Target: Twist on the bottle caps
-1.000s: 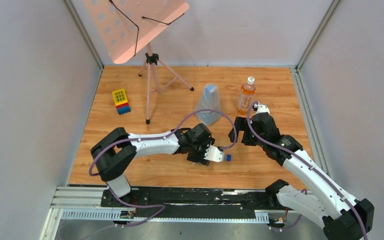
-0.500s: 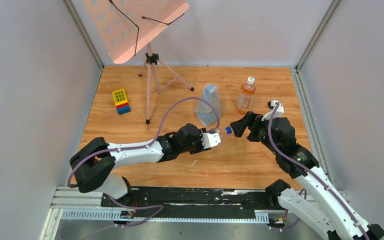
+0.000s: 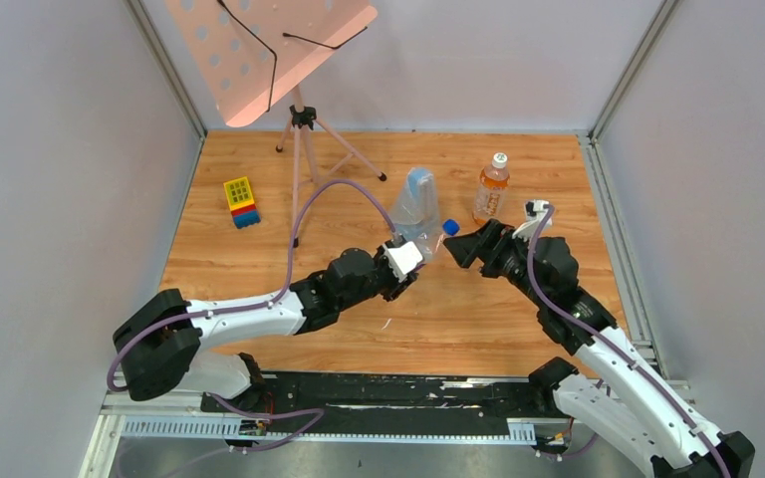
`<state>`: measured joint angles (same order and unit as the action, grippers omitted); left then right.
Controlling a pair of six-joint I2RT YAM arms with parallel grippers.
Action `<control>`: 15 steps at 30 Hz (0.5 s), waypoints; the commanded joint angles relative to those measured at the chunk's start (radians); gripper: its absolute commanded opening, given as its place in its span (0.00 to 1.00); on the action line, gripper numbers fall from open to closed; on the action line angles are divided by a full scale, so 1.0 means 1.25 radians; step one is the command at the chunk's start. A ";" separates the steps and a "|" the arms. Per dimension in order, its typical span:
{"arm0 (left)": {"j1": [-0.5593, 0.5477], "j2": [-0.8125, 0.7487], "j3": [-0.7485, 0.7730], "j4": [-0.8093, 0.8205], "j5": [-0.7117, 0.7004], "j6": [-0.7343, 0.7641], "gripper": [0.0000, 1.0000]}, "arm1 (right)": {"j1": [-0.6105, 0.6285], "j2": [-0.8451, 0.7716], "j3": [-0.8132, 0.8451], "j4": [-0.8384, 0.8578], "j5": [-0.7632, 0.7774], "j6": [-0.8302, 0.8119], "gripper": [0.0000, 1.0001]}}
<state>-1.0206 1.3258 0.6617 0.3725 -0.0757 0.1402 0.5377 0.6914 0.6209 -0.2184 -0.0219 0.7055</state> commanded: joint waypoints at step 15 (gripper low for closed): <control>0.000 -0.019 -0.038 0.171 0.095 -0.071 0.51 | -0.003 0.106 -0.021 0.309 -0.063 -0.009 0.60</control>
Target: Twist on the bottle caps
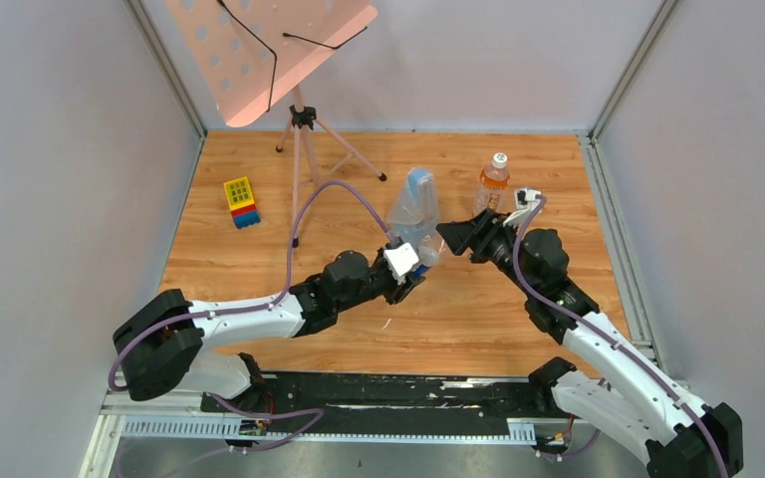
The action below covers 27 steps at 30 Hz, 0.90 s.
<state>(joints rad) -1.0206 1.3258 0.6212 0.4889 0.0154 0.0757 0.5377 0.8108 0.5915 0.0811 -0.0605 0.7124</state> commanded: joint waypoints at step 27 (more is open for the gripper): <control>0.195 -0.315 0.183 -0.684 -0.440 -0.283 1.00 | -0.003 0.113 0.214 -0.192 0.474 -0.437 0.00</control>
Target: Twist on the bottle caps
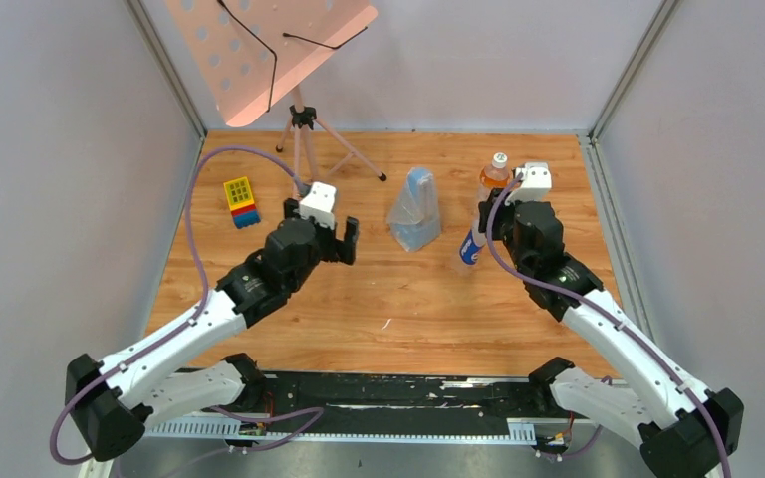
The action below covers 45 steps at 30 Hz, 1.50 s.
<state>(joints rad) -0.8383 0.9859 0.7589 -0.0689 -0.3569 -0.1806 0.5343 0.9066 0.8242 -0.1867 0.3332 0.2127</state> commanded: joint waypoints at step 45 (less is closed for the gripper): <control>0.055 -0.420 -0.011 -0.190 -0.230 0.202 1.00 | -0.002 0.103 -0.101 0.189 0.101 -0.080 0.41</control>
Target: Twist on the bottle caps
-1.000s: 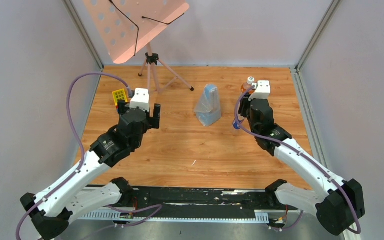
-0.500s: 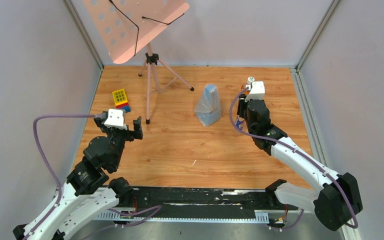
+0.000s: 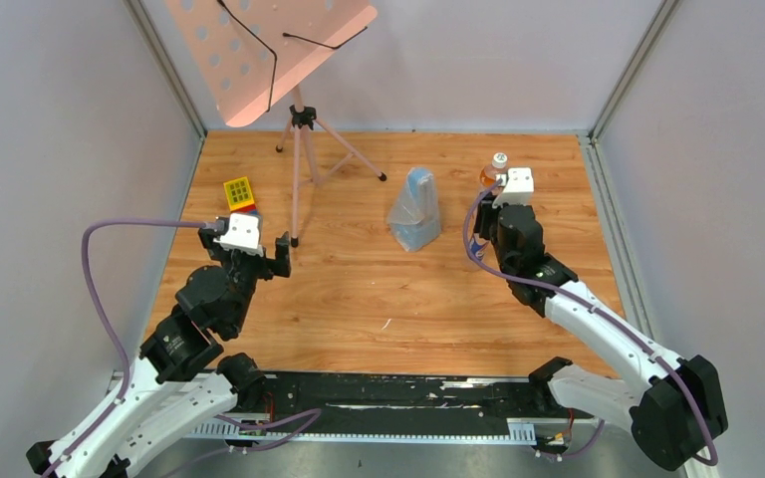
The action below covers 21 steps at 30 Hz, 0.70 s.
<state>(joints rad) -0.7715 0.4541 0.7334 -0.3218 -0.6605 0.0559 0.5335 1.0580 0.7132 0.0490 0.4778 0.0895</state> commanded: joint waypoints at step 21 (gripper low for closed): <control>0.001 0.012 0.011 0.005 0.026 0.012 1.00 | -0.001 -0.028 -0.010 -0.005 -0.003 0.023 0.61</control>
<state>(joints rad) -0.7715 0.4629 0.7334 -0.3267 -0.6392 0.0586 0.5335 1.0443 0.7002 0.0414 0.4694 0.1036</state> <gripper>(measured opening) 0.998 0.598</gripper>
